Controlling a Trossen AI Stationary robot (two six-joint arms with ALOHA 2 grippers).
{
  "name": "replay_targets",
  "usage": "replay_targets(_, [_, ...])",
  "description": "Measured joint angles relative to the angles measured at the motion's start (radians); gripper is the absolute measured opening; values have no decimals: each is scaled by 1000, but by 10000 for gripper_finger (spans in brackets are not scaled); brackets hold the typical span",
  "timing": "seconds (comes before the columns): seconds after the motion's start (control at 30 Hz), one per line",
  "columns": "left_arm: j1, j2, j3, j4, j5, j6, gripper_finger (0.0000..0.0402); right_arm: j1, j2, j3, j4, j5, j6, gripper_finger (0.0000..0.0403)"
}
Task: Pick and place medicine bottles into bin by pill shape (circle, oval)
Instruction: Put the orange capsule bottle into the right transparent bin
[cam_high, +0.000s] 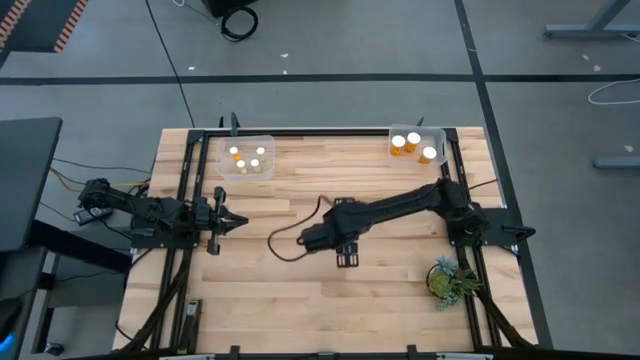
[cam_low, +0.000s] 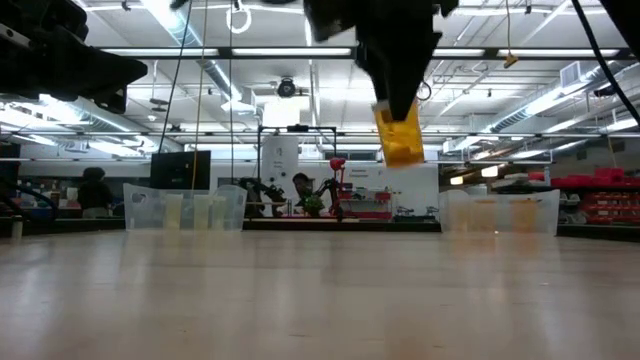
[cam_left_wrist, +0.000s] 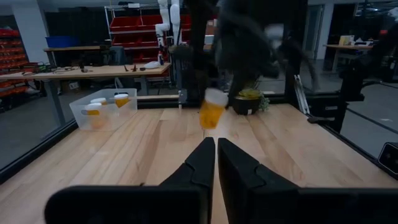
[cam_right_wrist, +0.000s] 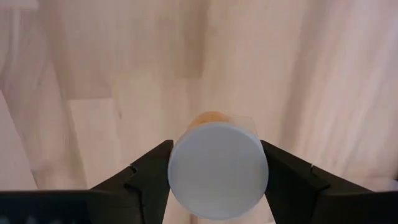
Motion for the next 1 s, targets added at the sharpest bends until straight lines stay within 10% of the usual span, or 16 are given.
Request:
replay_targets(0.57, [0,0,0,0,0,0,27,-60,-388,0,-15,129,103,225])
replay_targets(1.0, [0,0,0,0,0,0,35,-156,-444,-8,-39,65,126,225])
